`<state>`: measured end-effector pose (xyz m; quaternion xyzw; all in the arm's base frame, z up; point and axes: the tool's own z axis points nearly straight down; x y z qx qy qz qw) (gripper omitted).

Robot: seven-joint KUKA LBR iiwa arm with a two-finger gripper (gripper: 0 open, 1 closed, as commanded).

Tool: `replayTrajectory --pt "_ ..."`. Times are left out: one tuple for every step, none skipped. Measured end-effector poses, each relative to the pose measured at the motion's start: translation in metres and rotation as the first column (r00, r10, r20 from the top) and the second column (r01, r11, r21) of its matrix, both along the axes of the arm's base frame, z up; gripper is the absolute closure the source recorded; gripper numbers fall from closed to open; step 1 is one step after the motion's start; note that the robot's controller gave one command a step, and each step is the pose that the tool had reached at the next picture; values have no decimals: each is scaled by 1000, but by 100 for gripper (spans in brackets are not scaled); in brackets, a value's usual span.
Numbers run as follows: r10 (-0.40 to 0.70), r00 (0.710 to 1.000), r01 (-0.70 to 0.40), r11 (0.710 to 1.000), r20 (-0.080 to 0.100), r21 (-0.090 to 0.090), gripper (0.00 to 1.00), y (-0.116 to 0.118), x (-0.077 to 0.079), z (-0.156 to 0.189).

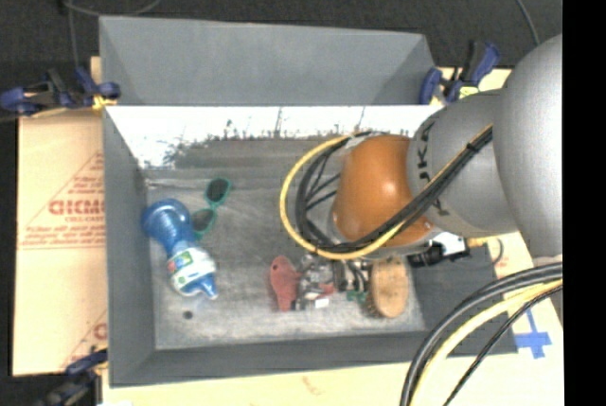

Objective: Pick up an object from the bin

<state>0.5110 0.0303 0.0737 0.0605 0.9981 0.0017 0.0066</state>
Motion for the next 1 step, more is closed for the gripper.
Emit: replayTrajectory --pt "-1 1000 1 1000 0 0 100 0 0 0"
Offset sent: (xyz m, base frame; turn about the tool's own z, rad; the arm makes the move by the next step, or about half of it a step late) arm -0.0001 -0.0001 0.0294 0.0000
